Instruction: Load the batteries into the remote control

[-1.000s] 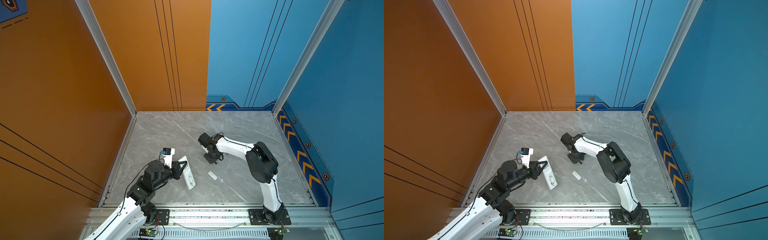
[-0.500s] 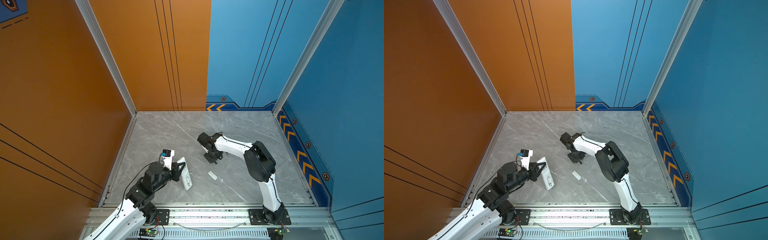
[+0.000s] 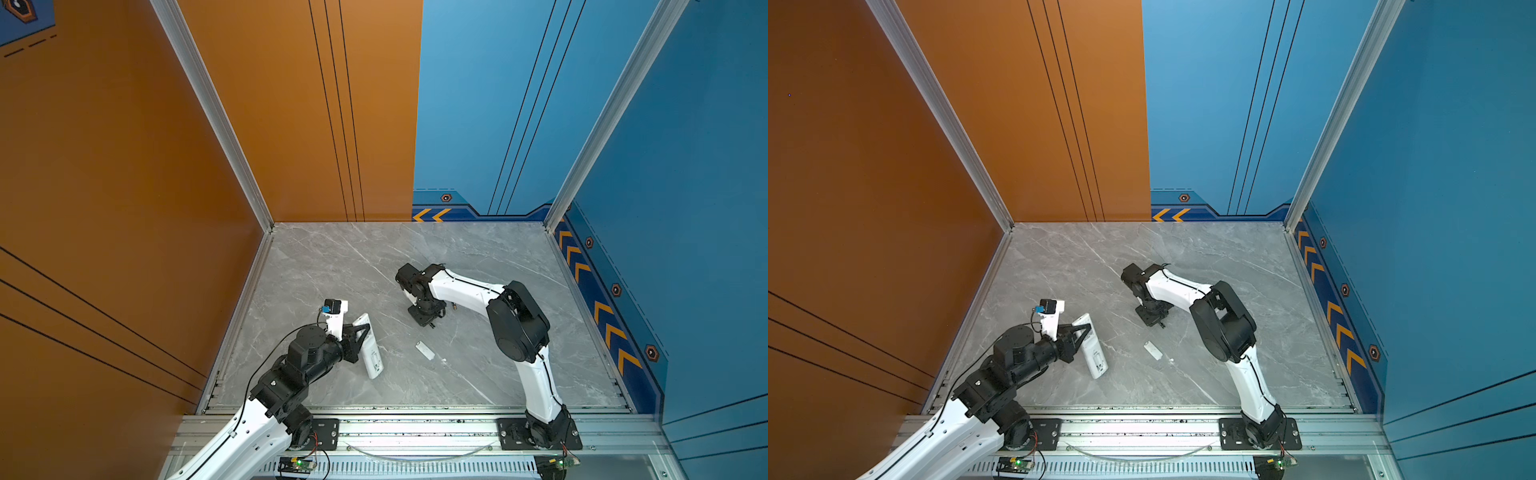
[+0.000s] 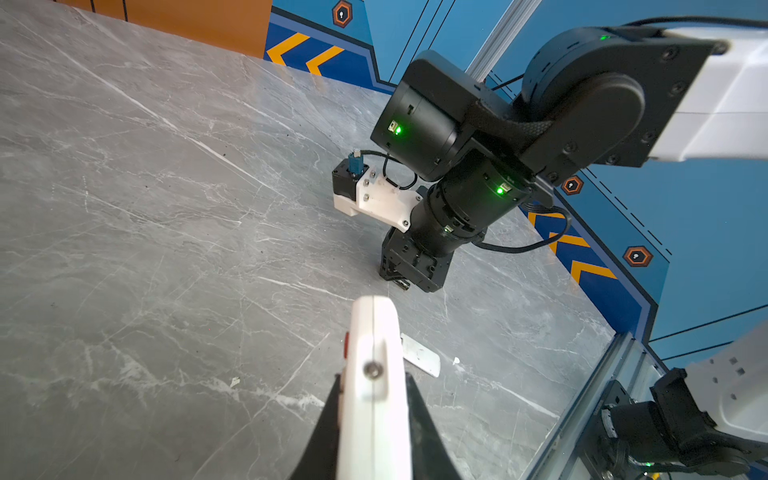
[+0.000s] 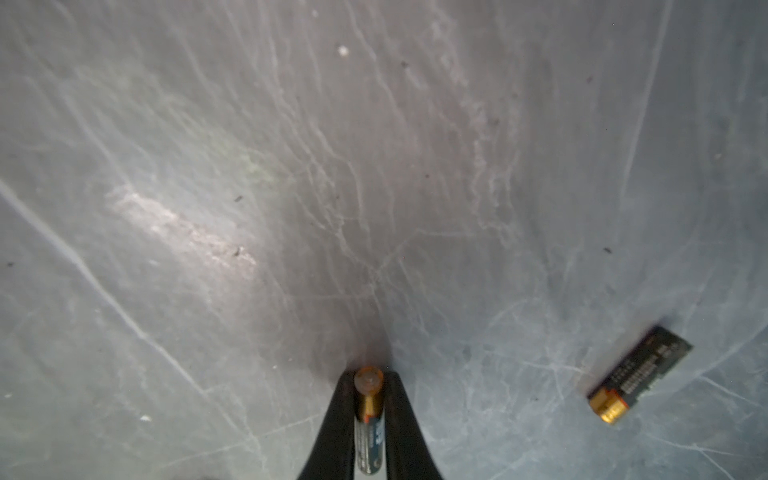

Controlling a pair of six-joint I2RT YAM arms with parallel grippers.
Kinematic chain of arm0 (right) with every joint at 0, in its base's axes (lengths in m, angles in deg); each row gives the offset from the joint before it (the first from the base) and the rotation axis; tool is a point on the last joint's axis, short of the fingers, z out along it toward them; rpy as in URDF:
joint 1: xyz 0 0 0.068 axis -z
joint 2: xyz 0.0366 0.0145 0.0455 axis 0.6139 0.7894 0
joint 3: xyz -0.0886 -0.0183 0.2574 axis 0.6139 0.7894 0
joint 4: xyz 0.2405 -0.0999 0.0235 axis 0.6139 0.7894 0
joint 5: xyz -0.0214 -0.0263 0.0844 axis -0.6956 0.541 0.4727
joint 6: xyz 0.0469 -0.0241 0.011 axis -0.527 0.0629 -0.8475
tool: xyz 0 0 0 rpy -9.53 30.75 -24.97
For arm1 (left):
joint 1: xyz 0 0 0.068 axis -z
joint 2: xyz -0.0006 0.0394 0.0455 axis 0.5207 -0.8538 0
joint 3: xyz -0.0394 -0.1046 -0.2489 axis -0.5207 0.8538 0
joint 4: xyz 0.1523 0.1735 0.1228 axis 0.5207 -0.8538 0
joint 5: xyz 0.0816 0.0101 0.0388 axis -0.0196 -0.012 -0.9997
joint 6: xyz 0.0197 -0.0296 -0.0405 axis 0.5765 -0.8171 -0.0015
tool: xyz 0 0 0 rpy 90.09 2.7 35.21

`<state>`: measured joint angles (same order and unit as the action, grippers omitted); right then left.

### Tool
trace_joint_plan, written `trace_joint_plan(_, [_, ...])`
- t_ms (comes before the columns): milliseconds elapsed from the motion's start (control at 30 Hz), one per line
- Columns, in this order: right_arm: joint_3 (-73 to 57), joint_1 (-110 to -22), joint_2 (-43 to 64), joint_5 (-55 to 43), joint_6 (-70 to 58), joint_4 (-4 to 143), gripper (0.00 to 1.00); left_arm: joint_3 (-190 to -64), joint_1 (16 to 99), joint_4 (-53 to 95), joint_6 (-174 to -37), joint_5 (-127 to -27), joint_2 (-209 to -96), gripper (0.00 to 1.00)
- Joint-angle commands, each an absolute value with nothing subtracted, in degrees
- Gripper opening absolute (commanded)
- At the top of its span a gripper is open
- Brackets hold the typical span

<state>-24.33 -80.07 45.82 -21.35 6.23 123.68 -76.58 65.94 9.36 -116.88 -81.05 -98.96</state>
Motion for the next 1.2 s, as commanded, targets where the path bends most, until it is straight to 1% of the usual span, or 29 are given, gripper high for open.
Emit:
trace_joint_plan(0, [-23.1, -79.0, 49.7, -20.9, 7.0, 127.1, 0.12, -76.3, 66.6, 9.5, -116.1, -82.1, -98.4, 0.0])
trace_joint_plan(233, [-23.2, -78.5, 49.9, -20.5, 7.8, 127.0, 0.1, -76.6, 66.8, 9.5, -116.5, -81.6, -98.2, 0.0])
trace_joint_plan(467, [-22.3, -78.5, 47.8, -19.7, 8.6, 126.5, 0.04, -76.6, 66.9, 10.0, -117.5, -80.8, -97.3, 0.0])
trace_joint_plan(733, [-15.6, -79.0, 38.7, -16.1, 8.0, 119.9, 0.0, -77.1, 66.9, 9.9, -121.0, -81.3, -97.1, 0.0])
trace_joint_plan(967, [-9.2, -80.5, 31.4, -13.1, 7.5, 112.7, 0.0, -79.4, 66.4, 6.8, -123.7, -83.6, -97.2, 0.0])
trace_joint_plan(1167, [-1.3, -81.7, 24.6, -9.6, 7.0, 104.0, 0.0, -79.6, 65.3, 7.8, -126.7, -82.7, -97.4, 0.0])
